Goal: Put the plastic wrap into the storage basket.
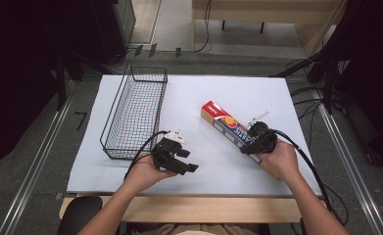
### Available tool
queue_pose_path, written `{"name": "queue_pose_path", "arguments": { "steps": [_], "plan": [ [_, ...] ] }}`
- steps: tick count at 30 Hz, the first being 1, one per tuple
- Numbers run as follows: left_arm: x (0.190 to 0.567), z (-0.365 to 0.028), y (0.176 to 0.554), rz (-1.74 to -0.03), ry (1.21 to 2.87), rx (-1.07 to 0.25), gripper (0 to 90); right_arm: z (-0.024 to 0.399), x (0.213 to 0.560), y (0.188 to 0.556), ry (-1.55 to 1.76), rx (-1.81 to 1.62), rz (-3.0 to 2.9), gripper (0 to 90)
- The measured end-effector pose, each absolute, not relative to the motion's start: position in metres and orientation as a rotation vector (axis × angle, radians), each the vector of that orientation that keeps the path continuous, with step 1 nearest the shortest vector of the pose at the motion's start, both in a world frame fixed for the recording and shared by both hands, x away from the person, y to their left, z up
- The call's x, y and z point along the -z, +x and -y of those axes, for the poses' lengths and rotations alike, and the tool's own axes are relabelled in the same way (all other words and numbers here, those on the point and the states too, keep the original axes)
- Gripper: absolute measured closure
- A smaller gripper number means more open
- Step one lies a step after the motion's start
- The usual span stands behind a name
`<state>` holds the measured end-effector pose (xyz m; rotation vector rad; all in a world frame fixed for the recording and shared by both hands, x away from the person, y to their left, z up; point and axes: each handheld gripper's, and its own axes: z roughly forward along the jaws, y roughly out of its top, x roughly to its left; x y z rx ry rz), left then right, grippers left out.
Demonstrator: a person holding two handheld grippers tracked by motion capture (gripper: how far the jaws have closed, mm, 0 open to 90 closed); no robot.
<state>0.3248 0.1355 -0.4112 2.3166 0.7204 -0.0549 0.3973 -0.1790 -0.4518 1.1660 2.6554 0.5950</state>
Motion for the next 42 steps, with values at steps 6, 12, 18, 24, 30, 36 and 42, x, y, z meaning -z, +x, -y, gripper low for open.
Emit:
{"name": "queue_pose_path", "arguments": {
  "steps": [6,12,18,24,30,36,42],
  "plan": [
    [0.408,-0.139,0.327,-0.715,2.313,0.044,37.3,0.185,0.446,0.401,1.180,-0.628,-2.683,41.0],
    [0.404,-0.140,0.327,-0.724,2.303,0.064,37.7,0.192,0.434,0.397,1.164,-0.712,-2.672,40.9],
    [0.395,-0.137,0.321,-0.672,2.315,0.034,37.0,0.194,0.425,0.394,1.149,-0.755,-2.688,40.9],
    [0.390,-0.143,0.321,-0.691,2.305,0.024,37.7,0.199,0.416,0.387,1.046,-0.746,-2.738,40.9],
    [0.385,-0.146,0.321,-0.663,2.312,0.010,37.9,0.208,0.415,0.379,0.934,-0.789,-2.803,40.9],
    [0.379,-0.151,0.320,-0.641,2.314,-0.009,39.1,0.207,0.417,0.362,0.750,-0.734,-2.879,40.8],
    [0.375,-0.155,0.322,-0.629,2.313,-0.027,35.8,0.189,0.419,0.350,0.599,-0.730,-2.972,40.8]
  ]
}}
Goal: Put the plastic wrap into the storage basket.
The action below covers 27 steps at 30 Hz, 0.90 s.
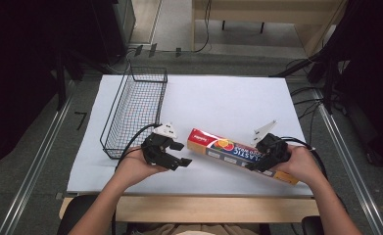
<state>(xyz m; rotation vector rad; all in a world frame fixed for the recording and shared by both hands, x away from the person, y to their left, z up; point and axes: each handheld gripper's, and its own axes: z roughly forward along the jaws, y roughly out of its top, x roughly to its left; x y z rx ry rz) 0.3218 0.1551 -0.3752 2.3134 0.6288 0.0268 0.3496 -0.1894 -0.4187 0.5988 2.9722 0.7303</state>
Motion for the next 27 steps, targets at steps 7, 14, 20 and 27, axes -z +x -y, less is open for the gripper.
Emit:
{"name": "queue_pose_path", "arguments": {
  "steps": [7,14,20,27],
  "plan": [
    [0.367,-0.149,0.323,-0.515,2.358,-0.032,29.9,0.175,0.417,0.342,0.466,-0.729,-3.019,40.8],
    [0.367,-0.141,0.324,-0.483,2.423,-0.021,27.1,0.164,0.417,0.335,0.398,-0.714,-3.048,40.7],
    [0.365,-0.132,0.326,-0.448,2.421,-0.008,25.6,0.155,0.418,0.328,0.305,-0.691,-3.066,41.1],
    [0.362,-0.111,0.325,-0.354,2.478,0.043,27.2,0.146,0.409,0.324,0.227,-0.709,-3.076,41.0]
  ]
}}
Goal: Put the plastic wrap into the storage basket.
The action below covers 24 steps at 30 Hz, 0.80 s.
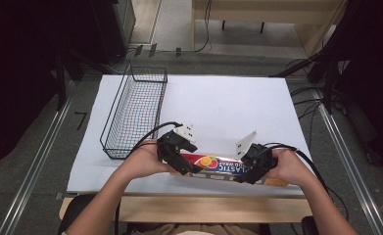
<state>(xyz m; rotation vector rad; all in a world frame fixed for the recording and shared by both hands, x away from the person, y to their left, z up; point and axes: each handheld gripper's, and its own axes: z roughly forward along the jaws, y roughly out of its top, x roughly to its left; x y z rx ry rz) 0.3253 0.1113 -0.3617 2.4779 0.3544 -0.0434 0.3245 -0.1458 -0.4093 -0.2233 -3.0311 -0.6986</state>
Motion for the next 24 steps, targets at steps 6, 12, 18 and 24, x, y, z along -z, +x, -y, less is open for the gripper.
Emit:
{"name": "queue_pose_path", "arguments": {
  "steps": [6,12,18,24],
  "plan": [
    [0.363,-0.103,0.323,-0.316,2.513,0.003,26.1,0.132,0.401,0.324,-0.163,0.708,3.023,40.8],
    [0.364,-0.100,0.322,-0.288,2.533,-0.019,24.9,0.124,0.391,0.325,-0.153,0.754,2.995,40.8],
    [0.365,-0.093,0.317,-0.224,2.571,-0.058,27.3,0.115,0.385,0.329,-0.120,0.779,3.020,40.8],
    [0.368,-0.090,0.314,-0.170,2.595,-0.034,34.1,0.106,0.381,0.324,-0.094,0.765,3.007,40.8]
  ]
}}
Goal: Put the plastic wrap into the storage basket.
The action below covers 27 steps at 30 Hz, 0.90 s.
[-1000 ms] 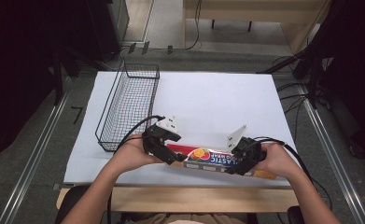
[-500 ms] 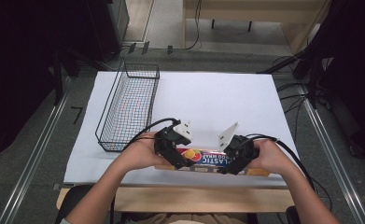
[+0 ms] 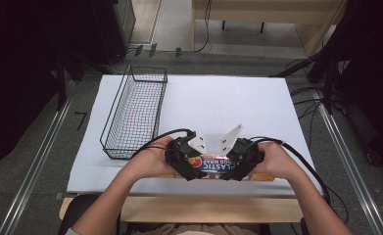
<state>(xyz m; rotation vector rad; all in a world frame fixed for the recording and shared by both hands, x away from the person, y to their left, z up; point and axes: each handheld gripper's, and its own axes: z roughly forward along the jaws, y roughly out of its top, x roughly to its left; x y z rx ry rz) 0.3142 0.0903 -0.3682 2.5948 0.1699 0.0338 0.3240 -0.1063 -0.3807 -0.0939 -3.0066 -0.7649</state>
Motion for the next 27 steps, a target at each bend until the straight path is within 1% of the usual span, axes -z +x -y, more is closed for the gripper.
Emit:
{"name": "queue_pose_path", "arguments": {
  "steps": [5,7,8,11,13,14,16,19,25,27],
  "plan": [
    [0.372,-0.088,0.314,-0.173,2.594,-0.015,33.6,0.105,0.380,0.324,-0.074,0.791,3.011,40.7],
    [0.377,-0.083,0.315,-0.186,2.638,-0.017,31.4,0.105,0.380,0.324,-0.062,0.804,3.006,40.8],
    [0.380,-0.081,0.315,-0.184,2.659,-0.017,29.0,0.105,0.381,0.323,-0.063,0.790,3.002,40.9],
    [0.387,-0.078,0.312,-0.149,2.693,-0.034,28.4,0.104,0.383,0.323,-0.060,0.780,3.021,41.0],
    [0.389,-0.077,0.311,-0.139,2.699,-0.057,31.4,0.104,0.385,0.323,-0.059,0.769,3.015,40.9],
    [0.389,-0.077,0.311,-0.135,2.697,-0.050,34.0,0.103,0.385,0.323,-0.052,0.769,3.017,40.9],
    [0.388,-0.077,0.311,-0.144,2.695,-0.037,35.6,0.103,0.386,0.323,-0.046,0.767,3.010,40.8],
    [0.388,-0.080,0.312,-0.152,2.677,0.023,39.2,0.103,0.387,0.322,-0.011,0.769,3.008,40.6],
    [0.387,-0.080,0.308,-0.156,2.680,0.018,40.4,0.104,0.388,0.320,0.006,0.787,3.004,39.7],
    [0.387,-0.079,0.307,-0.156,2.688,0.041,40.4,0.105,0.390,0.320,0.027,0.808,2.992,39.5]
  ]
}}
